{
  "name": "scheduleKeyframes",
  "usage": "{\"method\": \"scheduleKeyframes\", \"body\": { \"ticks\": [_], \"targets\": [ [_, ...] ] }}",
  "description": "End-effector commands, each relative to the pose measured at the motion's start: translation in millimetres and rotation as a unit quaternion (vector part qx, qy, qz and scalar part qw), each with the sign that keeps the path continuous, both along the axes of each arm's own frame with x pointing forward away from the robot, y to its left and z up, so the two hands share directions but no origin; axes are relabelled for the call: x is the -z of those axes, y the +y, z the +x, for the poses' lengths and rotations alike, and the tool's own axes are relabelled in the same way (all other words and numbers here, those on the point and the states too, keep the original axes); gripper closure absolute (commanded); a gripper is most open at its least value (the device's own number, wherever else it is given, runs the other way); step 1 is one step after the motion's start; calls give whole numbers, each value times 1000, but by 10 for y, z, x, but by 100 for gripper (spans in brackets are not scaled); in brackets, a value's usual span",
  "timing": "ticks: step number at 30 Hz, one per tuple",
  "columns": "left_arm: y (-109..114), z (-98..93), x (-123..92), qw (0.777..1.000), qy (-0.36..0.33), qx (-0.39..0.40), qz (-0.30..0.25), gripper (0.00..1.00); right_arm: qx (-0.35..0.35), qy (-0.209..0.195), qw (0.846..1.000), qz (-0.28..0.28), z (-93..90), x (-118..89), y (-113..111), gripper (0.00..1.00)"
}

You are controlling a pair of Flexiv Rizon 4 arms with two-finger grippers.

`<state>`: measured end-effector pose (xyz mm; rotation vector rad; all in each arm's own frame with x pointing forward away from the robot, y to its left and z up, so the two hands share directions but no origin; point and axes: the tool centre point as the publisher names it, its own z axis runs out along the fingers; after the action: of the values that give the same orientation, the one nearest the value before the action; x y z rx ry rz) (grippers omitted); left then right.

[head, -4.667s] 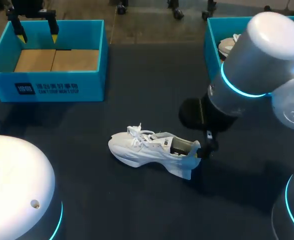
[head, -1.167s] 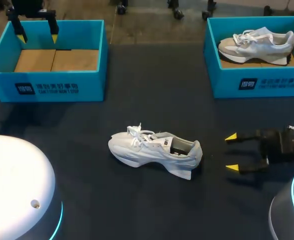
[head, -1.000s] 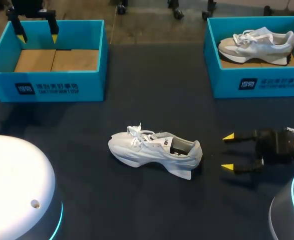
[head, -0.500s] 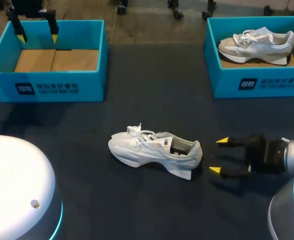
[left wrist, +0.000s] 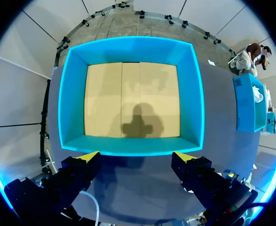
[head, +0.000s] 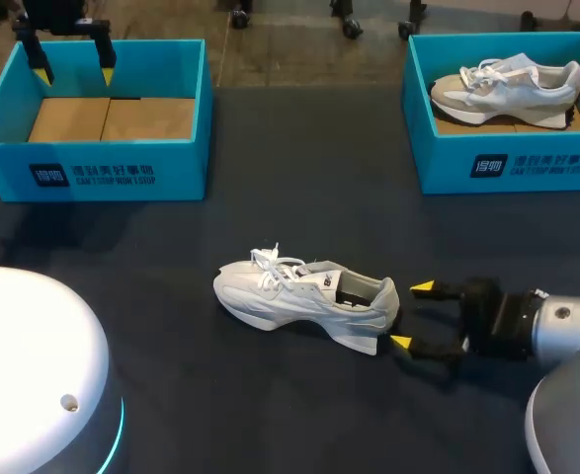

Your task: Take the shoe out of the shoebox, open the shoe tongue, remove and reinsert the insole, then place the shoe into the shoebox

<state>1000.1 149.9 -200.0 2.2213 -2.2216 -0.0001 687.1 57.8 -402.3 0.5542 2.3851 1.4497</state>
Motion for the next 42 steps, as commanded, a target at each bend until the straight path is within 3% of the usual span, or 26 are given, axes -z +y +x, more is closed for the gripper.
{"method": "scheduleKeyframes", "body": {
  "ticks": [1, 8, 38, 39, 40, 41, 42],
  "targets": [
    [0, -1, 0, 1000, 0, 0, 0, 0, 14, 4, 1000, -1, 64, 58, 148, 0],
    [0, -1, 0, 1000, 0, 0, 0, 0, 29, 11, 1000, 3, 94, 78, 247, 0],
    [0, -1, 0, 1000, 0, 0, 0, 0, -34, 27, 999, 6, 298, 244, 657, 0],
    [0, -1, 0, 1000, 0, 0, 0, 0, -34, 26, 999, 7, 298, 245, 659, 25],
    [0, -1, 0, 1000, 0, 0, 0, 0, -33, 26, 999, 7, 297, 245, 659, 62],
    [0, -1, 0, 1000, 0, 0, 0, 0, -33, 26, 999, 6, 294, 246, 660, 75],
    [0, -1, 0, 1000, 0, 0, 0, 0, -33, 26, 999, 6, 289, 245, 662, 98]
  ]
}}
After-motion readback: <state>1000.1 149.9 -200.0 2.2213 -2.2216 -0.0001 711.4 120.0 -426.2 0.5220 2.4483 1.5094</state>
